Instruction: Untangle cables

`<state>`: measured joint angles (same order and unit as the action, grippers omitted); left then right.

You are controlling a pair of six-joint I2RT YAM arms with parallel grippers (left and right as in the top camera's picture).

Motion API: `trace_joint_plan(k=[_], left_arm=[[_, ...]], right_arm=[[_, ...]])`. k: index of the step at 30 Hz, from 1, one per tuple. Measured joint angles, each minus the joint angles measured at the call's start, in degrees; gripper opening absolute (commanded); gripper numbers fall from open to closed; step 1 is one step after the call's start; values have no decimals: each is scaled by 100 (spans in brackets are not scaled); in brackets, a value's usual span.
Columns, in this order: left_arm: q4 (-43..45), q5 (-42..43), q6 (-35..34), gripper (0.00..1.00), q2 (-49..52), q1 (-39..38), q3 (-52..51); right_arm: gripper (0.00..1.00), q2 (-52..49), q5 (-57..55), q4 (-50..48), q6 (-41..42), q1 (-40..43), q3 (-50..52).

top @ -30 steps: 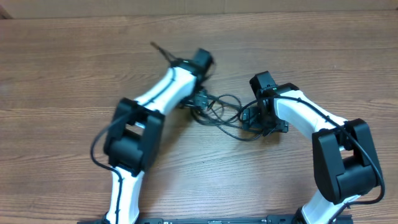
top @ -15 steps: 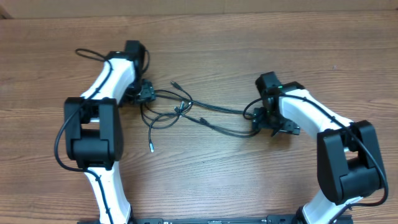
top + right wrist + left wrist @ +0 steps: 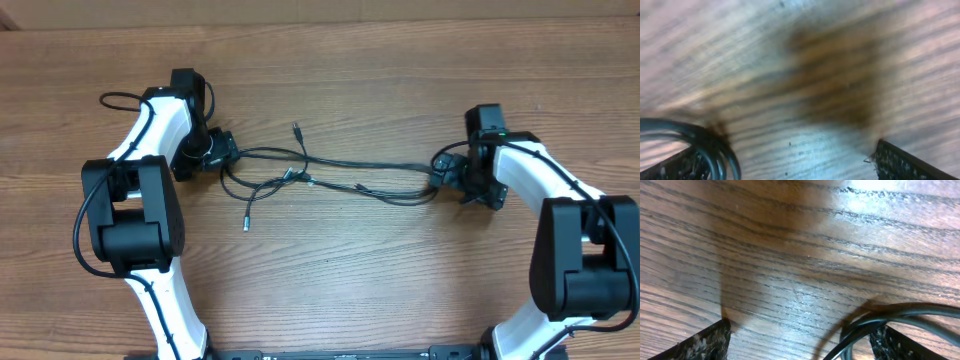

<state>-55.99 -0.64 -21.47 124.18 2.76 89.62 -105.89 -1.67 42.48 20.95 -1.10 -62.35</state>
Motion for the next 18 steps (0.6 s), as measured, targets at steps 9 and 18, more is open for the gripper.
trace_joint_plan(k=[9, 18], left_arm=[[621, 1023, 1130, 87, -72, 334, -48], [1038, 2664, 2354, 91, -68, -570, -162]], right_arm=[[100, 39, 1733, -297, -850, 157, -33], [100, -7, 2645, -127, -922, -260, -26]])
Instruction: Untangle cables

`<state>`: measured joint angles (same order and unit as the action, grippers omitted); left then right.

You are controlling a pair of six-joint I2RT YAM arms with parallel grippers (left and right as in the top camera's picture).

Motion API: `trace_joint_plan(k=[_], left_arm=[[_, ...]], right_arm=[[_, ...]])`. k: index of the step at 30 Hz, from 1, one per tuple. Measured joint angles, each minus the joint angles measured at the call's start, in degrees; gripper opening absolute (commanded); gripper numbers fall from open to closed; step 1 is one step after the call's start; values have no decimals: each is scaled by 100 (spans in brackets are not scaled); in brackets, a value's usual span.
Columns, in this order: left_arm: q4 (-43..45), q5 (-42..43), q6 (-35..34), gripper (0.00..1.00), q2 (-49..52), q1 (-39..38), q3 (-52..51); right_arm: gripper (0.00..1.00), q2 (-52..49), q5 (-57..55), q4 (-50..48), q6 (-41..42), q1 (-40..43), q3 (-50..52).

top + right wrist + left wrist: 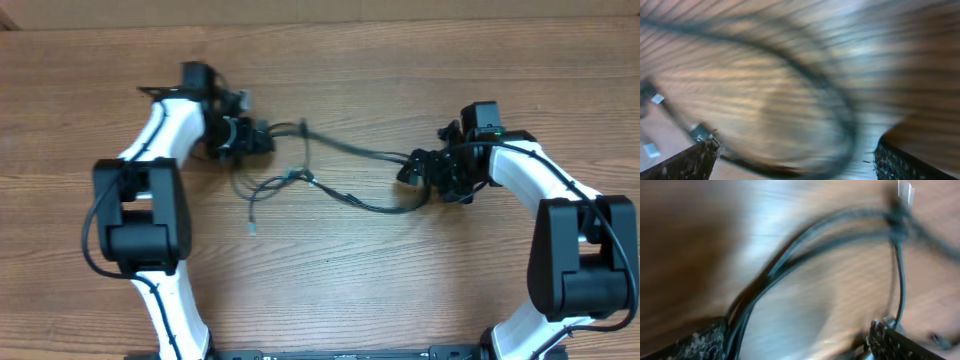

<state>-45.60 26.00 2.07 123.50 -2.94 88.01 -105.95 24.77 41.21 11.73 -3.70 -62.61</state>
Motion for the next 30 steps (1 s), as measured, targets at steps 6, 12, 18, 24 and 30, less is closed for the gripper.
trace_joint_plan(k=[6, 12, 18, 24, 30], left_arm=[[-26, 337, 369, 89, 26, -874, -22], [-326, 81, 385, 80, 26, -1340, 4], [-640, 52, 118, 76, 24, -1346, 4], [-1620, -1008, -975, 71, -13, -1357, 2], [-2326, -2280, -1947, 65, 33, -1346, -144]], right_arm=[[100, -59, 483, -2, 0, -385, 15], [100, -83, 675, 0, 4, -573, 37], [100, -83, 651, 70, 2, -575, 37], [100, -83, 723, 389, 4, -595, 33], [100, -83, 732, 686, 26, -859, 37]])
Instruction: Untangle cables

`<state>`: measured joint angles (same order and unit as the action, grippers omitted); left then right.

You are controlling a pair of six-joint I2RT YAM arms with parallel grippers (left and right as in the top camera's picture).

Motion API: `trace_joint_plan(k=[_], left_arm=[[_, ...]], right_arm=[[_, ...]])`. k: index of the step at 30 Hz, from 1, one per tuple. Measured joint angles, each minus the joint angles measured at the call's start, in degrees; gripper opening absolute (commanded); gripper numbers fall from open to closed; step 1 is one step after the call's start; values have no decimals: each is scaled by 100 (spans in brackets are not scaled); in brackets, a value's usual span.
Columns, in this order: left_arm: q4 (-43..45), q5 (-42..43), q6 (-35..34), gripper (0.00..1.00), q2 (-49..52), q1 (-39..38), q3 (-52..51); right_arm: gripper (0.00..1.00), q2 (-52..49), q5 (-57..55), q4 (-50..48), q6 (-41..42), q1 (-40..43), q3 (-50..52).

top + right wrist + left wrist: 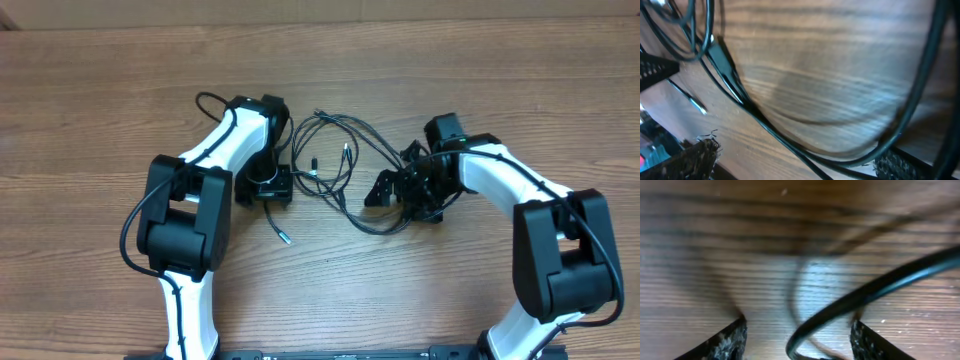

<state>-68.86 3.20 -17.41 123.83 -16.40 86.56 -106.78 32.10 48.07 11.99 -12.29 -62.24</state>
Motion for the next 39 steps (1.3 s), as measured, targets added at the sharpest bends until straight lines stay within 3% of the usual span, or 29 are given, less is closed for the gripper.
trace_joint_plan(k=[7, 10, 14, 18, 19, 20, 30, 39], left_arm=[[-17, -391, -389, 69, -350, -2, -264], [-13, -557, -525, 74, -1158, 13, -339], [-9, -570, -627, 80, -2275, 15, -328], [-44, -509, -651, 80, -3091, 2, -304], [-55, -470, -651, 81, -3154, -4, -297], [-74, -411, -656, 81, -3169, -13, -295], [31, 116, -667, 80, -2979, -243, -487], [767, 350, -761, 82, -2951, -754, -979]], right_arm=[[100, 0, -17, -11, 282, -684, 2], [100, 0, -11, -70, 522, -1032, 4], [88, -15, -50, -96, 785, -1397, 20], [89, -20, -59, -90, 1080, -1659, 39], [98, 13, -85, -72, 1165, -1681, 44], [100, 28, -107, -72, 1185, -1690, 52], [100, 1058, -1565, 83, 1567, -1567, 173], [100, 1082, -2365, 11, 1633, -1543, 173]])
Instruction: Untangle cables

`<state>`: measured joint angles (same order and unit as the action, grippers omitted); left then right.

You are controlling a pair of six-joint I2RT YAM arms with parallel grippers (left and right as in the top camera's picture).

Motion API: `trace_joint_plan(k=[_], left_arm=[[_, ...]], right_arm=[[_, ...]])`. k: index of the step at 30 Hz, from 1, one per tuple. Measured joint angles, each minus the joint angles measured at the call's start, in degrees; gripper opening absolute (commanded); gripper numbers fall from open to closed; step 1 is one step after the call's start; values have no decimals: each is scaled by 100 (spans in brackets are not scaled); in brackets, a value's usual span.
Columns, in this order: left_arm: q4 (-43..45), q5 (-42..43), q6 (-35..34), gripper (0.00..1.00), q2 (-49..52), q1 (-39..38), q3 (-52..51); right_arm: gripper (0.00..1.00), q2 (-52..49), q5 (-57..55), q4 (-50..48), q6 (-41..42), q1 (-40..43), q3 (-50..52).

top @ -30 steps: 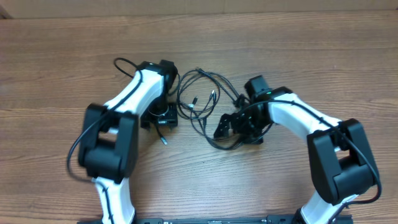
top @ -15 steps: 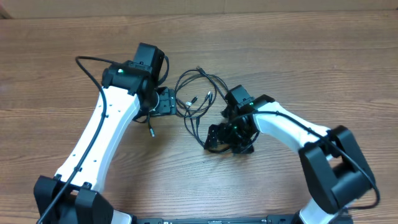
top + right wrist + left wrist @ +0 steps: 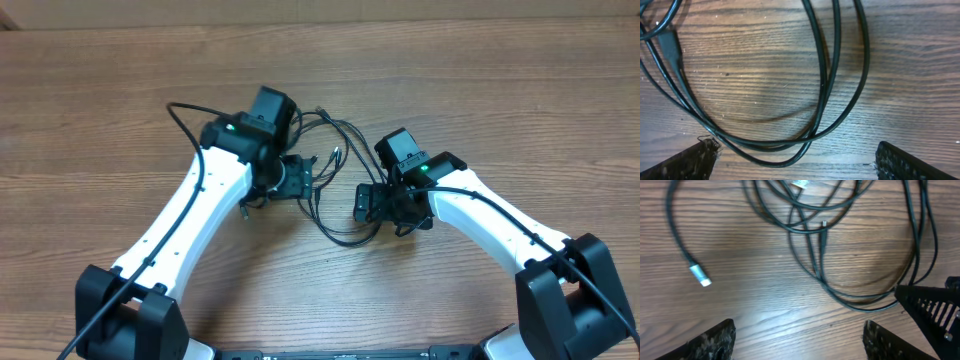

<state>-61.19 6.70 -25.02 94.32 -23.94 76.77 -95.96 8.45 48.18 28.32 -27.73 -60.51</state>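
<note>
Thin black cables (image 3: pixel 338 190) lie in a loose tangled bunch mid-table, between the two grippers. In the left wrist view the loops (image 3: pixel 820 245) cross each other, and one free end with a silver plug (image 3: pixel 699 276) lies apart to the left. My left gripper (image 3: pixel 302 181) (image 3: pixel 799 326) is open over bare wood, holding nothing. My right gripper (image 3: pixel 364 204) (image 3: pixel 795 145) is also open, above the lower curve of several cable loops (image 3: pixel 825 85) that run side by side. It grips nothing.
The wooden table (image 3: pixel 500 80) stretches around the bunch on all sides. The right gripper's black finger (image 3: pixel 932 310) shows at the right edge of the left wrist view, close to the cables.
Both grippers have drawn back from the table and closer together. The cable that crossed between the left fingers now lies ahead of them. The bunch lies slack and slightly more compact.
First the cables lay stretched across the table, with the grippers far apart at either end, each with cable at a finger. Then the grippers were nearer the middle and the cables slackened. By now the cables form one small bunch between two open grippers.
</note>
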Motion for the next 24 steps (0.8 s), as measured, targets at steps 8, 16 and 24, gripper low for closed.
trace_joint_plan(k=[8, 16, 24], left_arm=[[745, 22, -339, 83, 11, -426, -485], [1051, 24, -509, 87, 11, -857, -695], [1423, -7, -555, 100, 35, -1204, -745]], right_arm=[[100, 0, -125, 4, 17, 0, 0], [100, 0, -140, 7, 17, 0, 0], [100, 0, -153, 22, 17, 0, 0]])
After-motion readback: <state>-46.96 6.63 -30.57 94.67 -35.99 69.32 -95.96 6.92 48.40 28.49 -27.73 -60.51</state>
